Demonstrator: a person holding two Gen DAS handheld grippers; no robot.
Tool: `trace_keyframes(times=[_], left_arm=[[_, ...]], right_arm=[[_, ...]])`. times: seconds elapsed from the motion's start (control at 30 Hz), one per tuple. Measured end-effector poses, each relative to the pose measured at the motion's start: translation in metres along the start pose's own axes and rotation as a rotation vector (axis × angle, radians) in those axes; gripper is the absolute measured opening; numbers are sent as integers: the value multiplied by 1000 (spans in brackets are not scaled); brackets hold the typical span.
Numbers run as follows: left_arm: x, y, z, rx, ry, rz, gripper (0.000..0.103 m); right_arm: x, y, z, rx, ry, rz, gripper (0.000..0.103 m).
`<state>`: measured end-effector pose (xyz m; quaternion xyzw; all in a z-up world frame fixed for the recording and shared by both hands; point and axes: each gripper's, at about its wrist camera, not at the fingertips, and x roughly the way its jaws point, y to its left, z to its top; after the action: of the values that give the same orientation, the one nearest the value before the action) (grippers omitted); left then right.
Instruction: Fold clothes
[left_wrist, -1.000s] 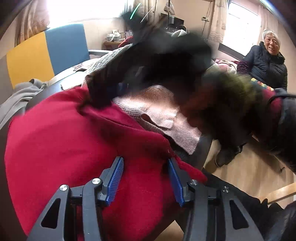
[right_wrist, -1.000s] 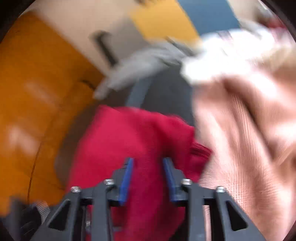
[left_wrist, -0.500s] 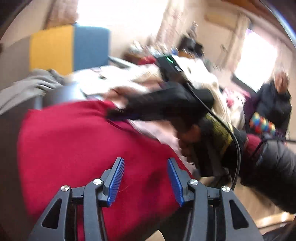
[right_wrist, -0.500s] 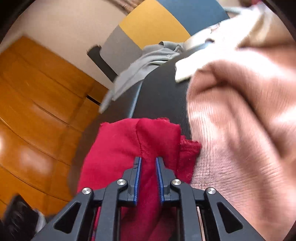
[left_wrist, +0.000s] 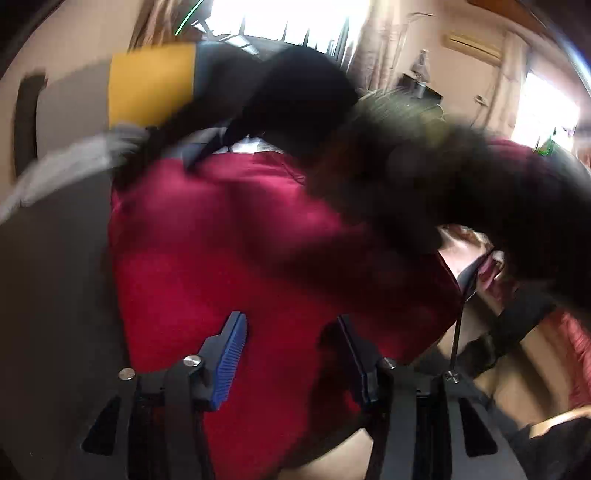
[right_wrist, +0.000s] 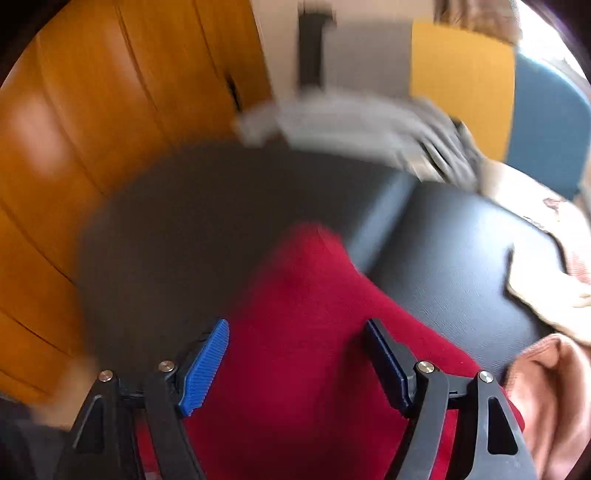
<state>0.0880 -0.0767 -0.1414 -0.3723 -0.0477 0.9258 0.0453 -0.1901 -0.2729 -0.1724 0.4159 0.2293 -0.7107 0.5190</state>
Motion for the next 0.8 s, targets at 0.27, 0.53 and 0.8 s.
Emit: trace_keyframes(times=[0.27,0.53,0.8], left_arm=[[8,2,-4,-13,-50,-1,50],[-14,16,11,-132,-89,-11,50],[-54,65,34,-298,-211,83,50]], right_arm=[[23,-23,4,60,-15,39,90],[-2,-25,1,92,-17,74,91],[-108,-24,-24,140,-191,144,99]])
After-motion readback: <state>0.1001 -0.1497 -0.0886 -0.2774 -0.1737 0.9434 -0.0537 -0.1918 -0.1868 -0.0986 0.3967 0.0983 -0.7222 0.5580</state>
